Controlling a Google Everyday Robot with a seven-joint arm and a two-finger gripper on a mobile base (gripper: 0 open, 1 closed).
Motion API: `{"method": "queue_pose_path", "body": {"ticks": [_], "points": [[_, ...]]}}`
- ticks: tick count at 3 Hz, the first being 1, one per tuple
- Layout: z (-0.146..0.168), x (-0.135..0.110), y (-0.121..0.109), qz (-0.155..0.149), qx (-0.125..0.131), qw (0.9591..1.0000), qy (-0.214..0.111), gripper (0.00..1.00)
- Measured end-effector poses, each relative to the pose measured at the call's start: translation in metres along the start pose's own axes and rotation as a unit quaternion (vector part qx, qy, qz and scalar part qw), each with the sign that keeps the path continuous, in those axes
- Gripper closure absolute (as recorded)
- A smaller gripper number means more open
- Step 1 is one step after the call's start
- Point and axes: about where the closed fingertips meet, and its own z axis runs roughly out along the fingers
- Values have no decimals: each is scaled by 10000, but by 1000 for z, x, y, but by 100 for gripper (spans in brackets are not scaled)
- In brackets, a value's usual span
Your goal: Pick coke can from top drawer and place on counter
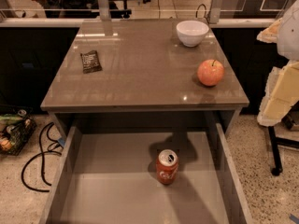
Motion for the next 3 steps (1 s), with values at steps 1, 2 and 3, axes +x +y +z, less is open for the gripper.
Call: {"method": "queue_pose_path", "body": {"ticks": [1, 2, 3], "points": [[0, 0, 0, 0, 0, 10000, 0, 0], [3, 3, -1, 47, -20, 9999, -121, 0], [37, 35, 4, 289, -261, 9979, -510, 0]]}}
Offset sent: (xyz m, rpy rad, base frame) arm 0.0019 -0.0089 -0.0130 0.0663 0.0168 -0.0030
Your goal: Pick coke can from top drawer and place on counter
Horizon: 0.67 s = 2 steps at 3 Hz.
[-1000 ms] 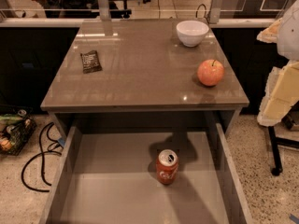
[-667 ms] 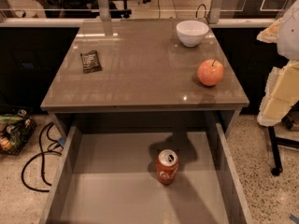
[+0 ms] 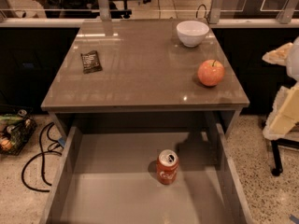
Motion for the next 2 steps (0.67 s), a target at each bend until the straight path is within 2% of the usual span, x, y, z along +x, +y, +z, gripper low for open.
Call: {"method": "queue_pose_path", "body": {"ticks": [1, 2], "points": [[32, 30, 16, 304, -241, 9960, -806, 0], [64, 48, 31, 538, -455, 9834, -1673, 0]]}}
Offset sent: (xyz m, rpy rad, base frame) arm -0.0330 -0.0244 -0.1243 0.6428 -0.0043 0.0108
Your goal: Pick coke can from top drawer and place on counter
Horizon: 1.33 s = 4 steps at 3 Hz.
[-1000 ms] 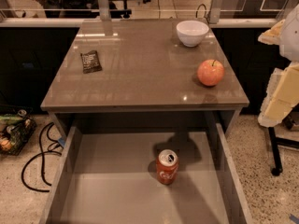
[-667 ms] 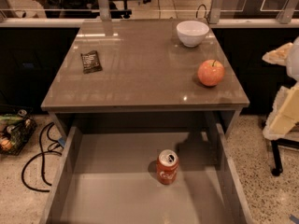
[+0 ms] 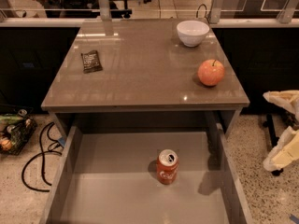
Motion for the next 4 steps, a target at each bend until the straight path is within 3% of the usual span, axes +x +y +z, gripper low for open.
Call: {"method": "queue_pose_path", "body": {"ticks": [1, 2, 3, 4], "points": [[23, 14, 11, 41, -34, 9966, -822, 0], [47, 26, 22, -54, 64, 9908, -1350, 0], [75, 41, 29, -340, 163, 9875, -1528, 0], [75, 41, 29, -340, 162, 9875, -1528, 0]]}}
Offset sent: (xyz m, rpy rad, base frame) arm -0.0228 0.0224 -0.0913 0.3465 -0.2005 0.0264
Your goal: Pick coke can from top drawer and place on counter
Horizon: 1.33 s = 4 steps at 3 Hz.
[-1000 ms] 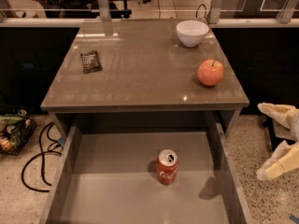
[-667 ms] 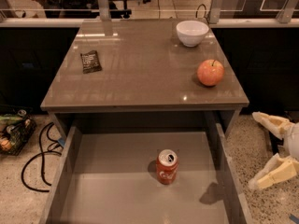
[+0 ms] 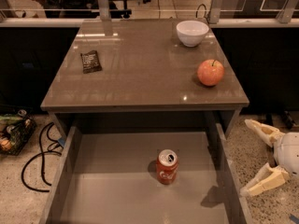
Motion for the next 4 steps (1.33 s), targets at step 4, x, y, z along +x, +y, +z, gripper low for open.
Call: {"method": "queue_pose_path", "body": {"ticks": [4], "points": [[131, -8, 13, -327, -406, 9916, -1182, 0]]}}
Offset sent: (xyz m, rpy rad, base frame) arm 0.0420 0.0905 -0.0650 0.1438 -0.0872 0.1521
